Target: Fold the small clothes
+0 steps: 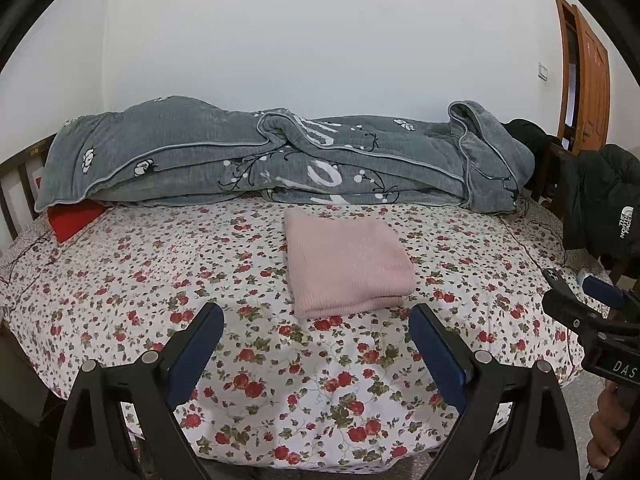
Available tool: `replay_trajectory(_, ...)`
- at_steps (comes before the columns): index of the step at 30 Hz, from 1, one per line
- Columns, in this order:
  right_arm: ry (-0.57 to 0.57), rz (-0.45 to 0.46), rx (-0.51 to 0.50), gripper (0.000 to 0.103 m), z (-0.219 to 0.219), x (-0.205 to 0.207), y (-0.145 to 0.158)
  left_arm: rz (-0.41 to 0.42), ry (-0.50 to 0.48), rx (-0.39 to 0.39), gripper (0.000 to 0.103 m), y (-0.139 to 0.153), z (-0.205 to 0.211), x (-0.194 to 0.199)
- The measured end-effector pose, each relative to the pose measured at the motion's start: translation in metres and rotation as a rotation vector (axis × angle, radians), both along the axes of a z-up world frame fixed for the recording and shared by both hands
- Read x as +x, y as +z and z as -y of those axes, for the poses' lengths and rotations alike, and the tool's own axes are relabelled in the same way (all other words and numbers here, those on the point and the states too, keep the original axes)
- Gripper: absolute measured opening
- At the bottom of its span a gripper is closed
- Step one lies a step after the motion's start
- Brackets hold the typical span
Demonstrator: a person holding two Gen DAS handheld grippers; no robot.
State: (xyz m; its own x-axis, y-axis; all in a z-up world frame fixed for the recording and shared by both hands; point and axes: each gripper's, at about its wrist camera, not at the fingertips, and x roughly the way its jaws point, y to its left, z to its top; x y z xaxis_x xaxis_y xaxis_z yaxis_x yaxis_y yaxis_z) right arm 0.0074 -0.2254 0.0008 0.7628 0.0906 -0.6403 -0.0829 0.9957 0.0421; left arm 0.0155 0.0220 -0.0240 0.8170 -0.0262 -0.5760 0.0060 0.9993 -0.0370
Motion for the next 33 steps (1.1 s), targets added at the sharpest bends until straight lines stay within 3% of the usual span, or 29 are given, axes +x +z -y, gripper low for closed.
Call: replay_trajectory(33,-0.001,0.005,0.004,0.097,-0.0015,-0.0009,0.0067,0.0,-0.001,-0.004,0.095,0.0041,0.0001,0.0)
